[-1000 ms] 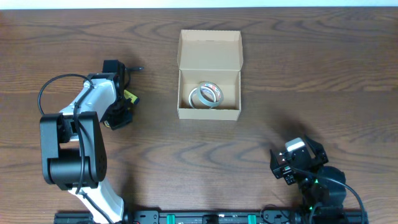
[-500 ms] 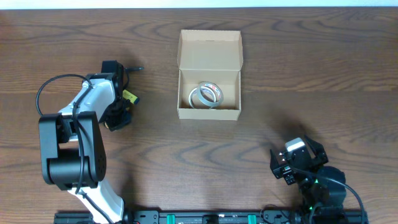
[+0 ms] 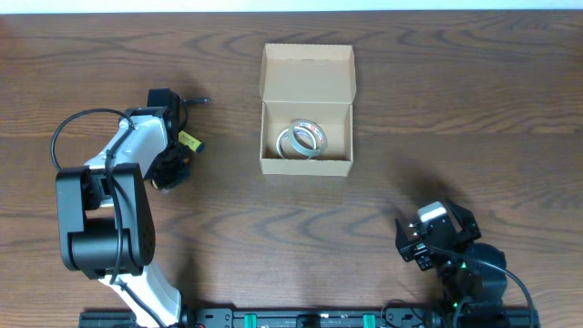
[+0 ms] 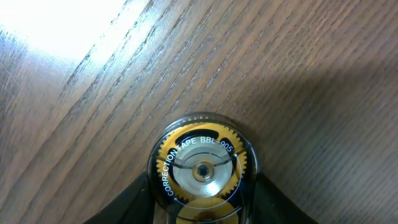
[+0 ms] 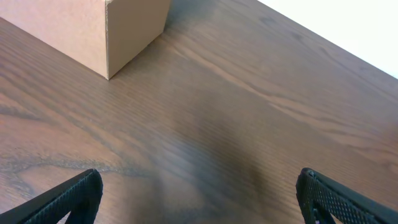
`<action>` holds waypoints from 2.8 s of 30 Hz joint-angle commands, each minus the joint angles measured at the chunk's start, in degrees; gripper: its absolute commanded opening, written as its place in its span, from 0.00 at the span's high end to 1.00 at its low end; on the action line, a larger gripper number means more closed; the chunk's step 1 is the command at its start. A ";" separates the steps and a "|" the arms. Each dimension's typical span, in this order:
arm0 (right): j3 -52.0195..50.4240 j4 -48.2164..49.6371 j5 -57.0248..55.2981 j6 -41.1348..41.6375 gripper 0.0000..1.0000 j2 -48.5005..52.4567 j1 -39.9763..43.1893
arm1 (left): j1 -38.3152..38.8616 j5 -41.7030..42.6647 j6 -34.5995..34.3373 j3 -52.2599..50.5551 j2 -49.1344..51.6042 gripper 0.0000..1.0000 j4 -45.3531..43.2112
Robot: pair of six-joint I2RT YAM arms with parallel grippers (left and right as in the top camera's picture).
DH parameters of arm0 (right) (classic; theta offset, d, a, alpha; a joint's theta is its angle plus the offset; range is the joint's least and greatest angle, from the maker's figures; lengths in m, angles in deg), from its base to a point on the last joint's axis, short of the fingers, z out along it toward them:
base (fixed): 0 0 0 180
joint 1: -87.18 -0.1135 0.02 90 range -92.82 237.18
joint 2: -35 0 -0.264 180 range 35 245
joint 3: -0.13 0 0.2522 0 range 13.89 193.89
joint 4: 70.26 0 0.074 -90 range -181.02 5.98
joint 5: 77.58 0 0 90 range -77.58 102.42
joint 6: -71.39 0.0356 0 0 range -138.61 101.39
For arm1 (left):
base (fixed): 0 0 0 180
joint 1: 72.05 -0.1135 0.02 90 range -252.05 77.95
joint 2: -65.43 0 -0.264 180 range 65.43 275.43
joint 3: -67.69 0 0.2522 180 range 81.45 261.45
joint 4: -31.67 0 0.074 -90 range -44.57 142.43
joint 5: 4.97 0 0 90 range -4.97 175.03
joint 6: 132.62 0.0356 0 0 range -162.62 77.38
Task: Pack container
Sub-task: 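Lower the left gripper and close it on the correction tape dispenser, then lift the correction tape dispenser and carry it over the box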
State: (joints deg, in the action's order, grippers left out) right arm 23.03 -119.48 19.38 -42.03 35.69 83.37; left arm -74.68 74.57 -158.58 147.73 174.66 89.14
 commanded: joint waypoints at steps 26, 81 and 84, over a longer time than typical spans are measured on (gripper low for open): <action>-0.17 -0.11 -0.09 0.66 0.01 -0.35 0.42 | 2.34 -3.50 -2.32 1.01 -10.14 0.83 1.31; -0.17 -0.11 -0.09 0.66 0.01 -0.35 0.42 | 31.56 -13.73 36.98 26.47 -3.56 0.89 2.82; -0.17 -0.11 -0.09 0.66 0.01 -0.35 0.42 | 34.10 -13.22 37.88 26.58 -3.56 0.90 2.84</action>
State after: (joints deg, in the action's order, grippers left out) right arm 23.03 -119.48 19.40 -42.03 35.69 83.37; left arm -41.87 62.13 -122.61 172.67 170.46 91.69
